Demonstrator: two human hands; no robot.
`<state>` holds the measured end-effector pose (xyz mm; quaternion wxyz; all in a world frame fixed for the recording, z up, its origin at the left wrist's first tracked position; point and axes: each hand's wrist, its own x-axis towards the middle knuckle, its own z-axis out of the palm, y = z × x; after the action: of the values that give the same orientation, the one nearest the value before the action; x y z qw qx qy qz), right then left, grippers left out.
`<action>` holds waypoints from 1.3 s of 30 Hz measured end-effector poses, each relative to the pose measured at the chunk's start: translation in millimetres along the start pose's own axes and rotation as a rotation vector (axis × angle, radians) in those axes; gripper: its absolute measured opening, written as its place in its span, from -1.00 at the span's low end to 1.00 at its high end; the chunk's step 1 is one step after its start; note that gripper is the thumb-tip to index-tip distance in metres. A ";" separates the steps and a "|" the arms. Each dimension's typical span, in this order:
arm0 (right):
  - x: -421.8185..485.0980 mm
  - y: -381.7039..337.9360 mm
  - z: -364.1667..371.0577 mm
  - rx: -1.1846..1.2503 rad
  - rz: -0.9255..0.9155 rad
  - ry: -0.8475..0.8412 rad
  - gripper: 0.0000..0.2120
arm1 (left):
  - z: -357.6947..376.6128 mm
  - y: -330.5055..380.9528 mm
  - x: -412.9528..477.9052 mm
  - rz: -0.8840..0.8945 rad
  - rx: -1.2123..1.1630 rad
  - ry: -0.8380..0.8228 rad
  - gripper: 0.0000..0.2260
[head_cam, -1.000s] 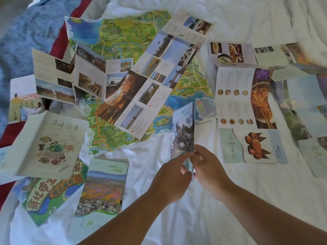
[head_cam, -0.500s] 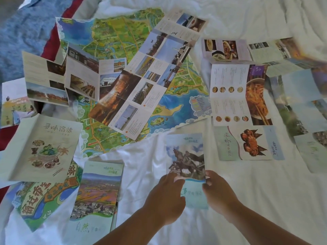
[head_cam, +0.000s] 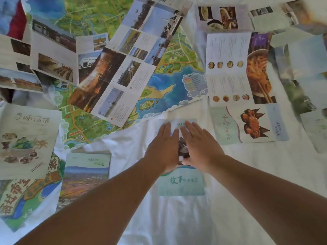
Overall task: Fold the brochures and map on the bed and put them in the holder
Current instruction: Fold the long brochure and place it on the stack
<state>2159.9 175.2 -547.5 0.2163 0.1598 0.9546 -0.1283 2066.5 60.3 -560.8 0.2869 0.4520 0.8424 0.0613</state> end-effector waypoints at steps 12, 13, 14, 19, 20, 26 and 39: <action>3.9 2.3 16.0 -0.022 0.022 -0.072 0.01 | 42.5 3.4 -50.7 0.110 0.033 0.020 -0.37; 3.5 2.1 16.9 -0.029 0.023 -0.068 -0.01 | 46.6 4.0 -58.6 0.115 0.046 0.003 -0.38; 2.9 2.0 17.7 -0.034 0.024 -0.067 -0.02 | 50.9 4.5 -66.3 0.121 0.061 -0.017 -0.37; 2.6 3.1 20.7 -0.049 0.025 -0.062 -0.04 | 65.7 6.5 -92.7 0.128 0.094 -0.047 -0.38; 2.5 2.6 21.1 -0.048 0.024 -0.059 -0.04 | 67.6 6.9 -96.1 0.129 0.092 -0.064 -0.39; -17.2 -1.5 35.7 -0.072 -0.002 -0.029 0.06 | 67.6 8.8 -97.2 0.121 0.060 -0.044 -0.41; -101.9 -32.2 71.4 0.064 -0.053 -0.032 -0.28 | 69.8 8.1 -101.6 0.108 -0.024 -0.061 -0.33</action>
<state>2262.0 97.8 -558.0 0.2227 0.1391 0.9504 -0.1668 2153.4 -26.8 -572.1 0.3141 0.4950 0.8069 0.0728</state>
